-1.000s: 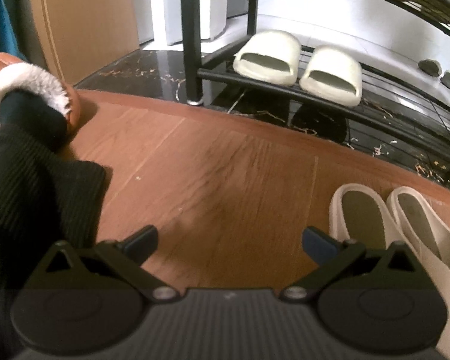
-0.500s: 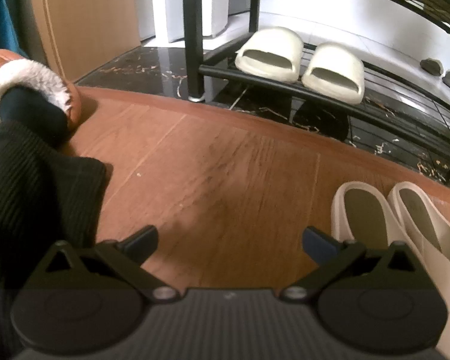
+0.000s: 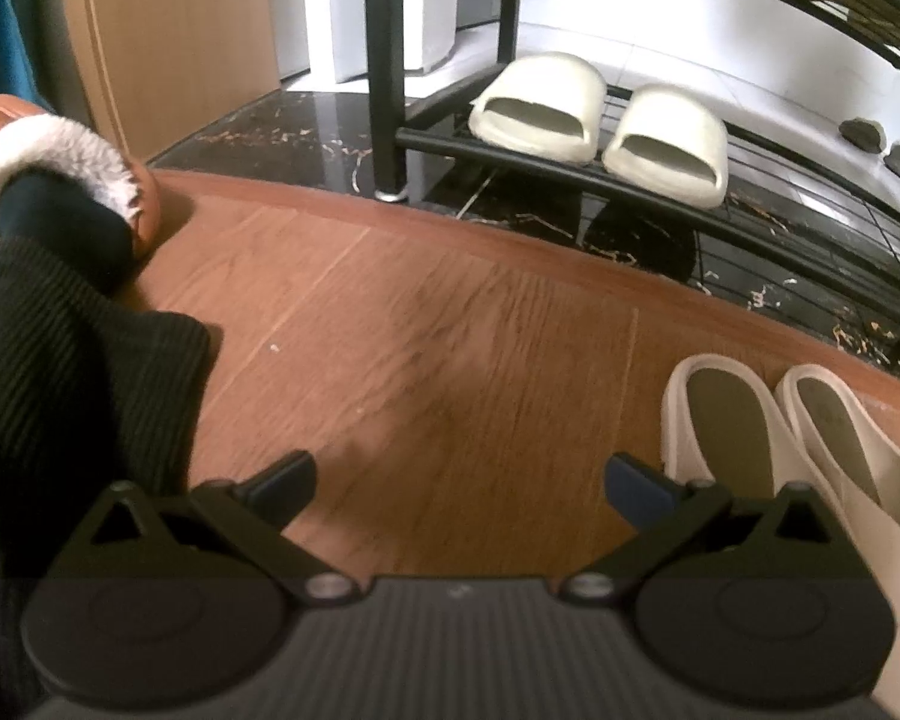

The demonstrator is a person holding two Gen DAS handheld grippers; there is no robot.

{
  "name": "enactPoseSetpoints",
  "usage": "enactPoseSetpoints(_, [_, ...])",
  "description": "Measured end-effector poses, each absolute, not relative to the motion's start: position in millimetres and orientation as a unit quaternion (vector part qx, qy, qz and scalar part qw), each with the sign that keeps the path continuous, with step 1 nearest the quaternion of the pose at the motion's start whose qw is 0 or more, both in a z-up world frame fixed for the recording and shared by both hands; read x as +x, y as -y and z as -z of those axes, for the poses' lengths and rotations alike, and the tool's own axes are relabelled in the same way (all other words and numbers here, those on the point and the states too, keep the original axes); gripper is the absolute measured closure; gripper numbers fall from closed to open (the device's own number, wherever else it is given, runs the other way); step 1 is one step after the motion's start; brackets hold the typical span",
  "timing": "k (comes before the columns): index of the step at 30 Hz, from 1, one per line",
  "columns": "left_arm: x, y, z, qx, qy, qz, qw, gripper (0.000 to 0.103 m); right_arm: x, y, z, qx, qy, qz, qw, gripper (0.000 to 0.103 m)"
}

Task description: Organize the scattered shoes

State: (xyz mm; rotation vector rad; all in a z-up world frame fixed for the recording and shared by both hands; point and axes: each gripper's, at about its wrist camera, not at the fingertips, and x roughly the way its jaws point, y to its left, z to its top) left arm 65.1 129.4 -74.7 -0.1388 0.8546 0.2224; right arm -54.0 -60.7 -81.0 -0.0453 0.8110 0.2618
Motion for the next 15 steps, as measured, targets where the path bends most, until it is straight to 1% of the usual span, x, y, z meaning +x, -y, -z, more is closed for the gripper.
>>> enactPoseSetpoints(6, [65, -130, 75, -0.07, -0.412, -0.109, 0.902, 0.001, -49, 62, 85, -0.03, -0.381, -0.115, 0.917, 0.017])
enactPoseSetpoints(9, [65, -128, 75, -0.067, -0.413, -0.107, 0.902, 0.001, -44, 60, 89, -0.033, -0.378, -0.106, 0.919, 0.009])
enactPoseSetpoints(10, [65, -127, 75, -0.064, -0.413, -0.106, 0.902, 0.001, -40, 59, 91, -0.034, -0.377, -0.102, 0.92, 0.005])
enactPoseSetpoints(11, [65, -127, 75, -0.063, -0.413, -0.106, 0.902, 0.001, -39, 58, 92, -0.034, -0.375, -0.099, 0.921, 0.004])
enactPoseSetpoints(12, [65, -128, 75, -0.063, -0.413, -0.106, 0.902, 0.001, -38, 57, 93, -0.035, -0.373, -0.096, 0.922, 0.004])
enactPoseSetpoints(13, [65, -128, 75, -0.063, -0.413, -0.106, 0.902, 0.001, -38, 57, 93, -0.036, -0.369, -0.095, 0.924, 0.008])
enactPoseSetpoints(14, [65, -128, 76, -0.063, -0.414, -0.107, 0.902, 0.001, -38, 57, 92, -0.038, -0.366, -0.094, 0.925, 0.016])
enactPoseSetpoints(15, [65, -128, 76, -0.064, -0.414, -0.108, 0.902, 0.001, -38, 57, 91, -0.038, -0.363, -0.097, 0.926, 0.019])
